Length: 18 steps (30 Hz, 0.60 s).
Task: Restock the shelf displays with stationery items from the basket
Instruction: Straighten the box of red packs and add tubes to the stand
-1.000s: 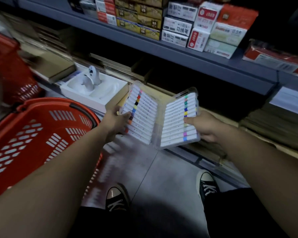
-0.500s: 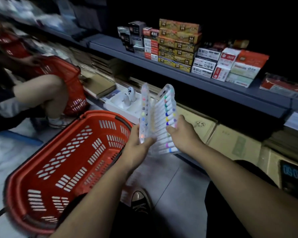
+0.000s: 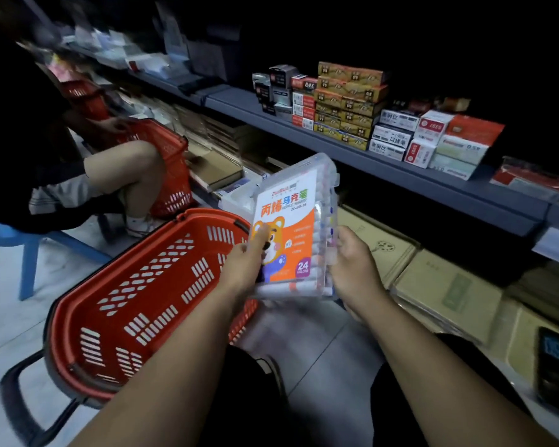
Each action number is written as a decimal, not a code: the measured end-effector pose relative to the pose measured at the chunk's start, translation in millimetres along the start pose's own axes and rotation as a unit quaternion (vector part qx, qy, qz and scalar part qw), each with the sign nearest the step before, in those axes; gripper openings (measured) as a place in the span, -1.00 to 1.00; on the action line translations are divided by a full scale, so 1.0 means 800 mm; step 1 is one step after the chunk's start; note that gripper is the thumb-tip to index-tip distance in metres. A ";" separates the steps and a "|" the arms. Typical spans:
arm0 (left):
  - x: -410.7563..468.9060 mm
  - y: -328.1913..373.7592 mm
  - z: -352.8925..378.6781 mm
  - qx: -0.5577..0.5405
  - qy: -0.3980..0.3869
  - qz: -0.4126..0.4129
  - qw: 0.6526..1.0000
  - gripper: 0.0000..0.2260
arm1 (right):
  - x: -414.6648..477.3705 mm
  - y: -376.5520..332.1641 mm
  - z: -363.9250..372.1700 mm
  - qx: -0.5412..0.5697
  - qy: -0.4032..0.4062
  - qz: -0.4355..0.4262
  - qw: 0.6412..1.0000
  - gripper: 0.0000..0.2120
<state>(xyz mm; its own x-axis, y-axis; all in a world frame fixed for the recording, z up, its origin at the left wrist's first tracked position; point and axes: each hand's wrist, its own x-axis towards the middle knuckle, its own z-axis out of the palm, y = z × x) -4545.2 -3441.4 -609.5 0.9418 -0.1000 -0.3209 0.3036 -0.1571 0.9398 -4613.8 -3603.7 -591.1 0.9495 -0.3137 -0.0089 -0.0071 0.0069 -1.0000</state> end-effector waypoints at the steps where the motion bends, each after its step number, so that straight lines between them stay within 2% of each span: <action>1: 0.000 -0.002 0.000 -0.003 0.011 -0.034 0.999 -0.44 | -0.002 0.003 -0.003 -0.008 -0.011 0.001 1.000 -0.83; 4: -0.004 -0.005 0.009 0.014 0.021 -0.079 0.997 -0.37 | -0.007 0.008 -0.007 -0.003 -0.012 0.015 1.000 -0.88; 6: -0.004 -0.004 0.015 0.013 0.027 -0.080 0.996 -0.36 | -0.009 0.002 -0.010 0.082 -0.011 0.070 0.994 -0.70; 9: -0.001 0.003 0.018 -0.006 0.030 -0.086 0.996 -0.35 | -0.009 -0.011 -0.021 0.196 -0.061 0.158 0.966 -0.52; 14: 0.002 0.007 0.026 -0.053 0.021 -0.096 0.994 -0.38 | -0.008 -0.018 -0.039 0.234 -0.143 0.150 0.950 -0.51; 18: 0.009 0.010 0.026 -0.073 0.013 -0.105 0.992 -0.44 | -0.004 -0.017 -0.034 0.222 -0.161 0.135 0.952 -0.47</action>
<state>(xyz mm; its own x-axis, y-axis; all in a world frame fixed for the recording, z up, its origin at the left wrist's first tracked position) -4539.2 -3463.7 -606.9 0.8582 -0.0541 -0.5104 0.5097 -0.0275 0.8599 -4625.2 -3628.6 -577.5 0.9792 0.0636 -0.1929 -0.1999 0.4696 -0.8599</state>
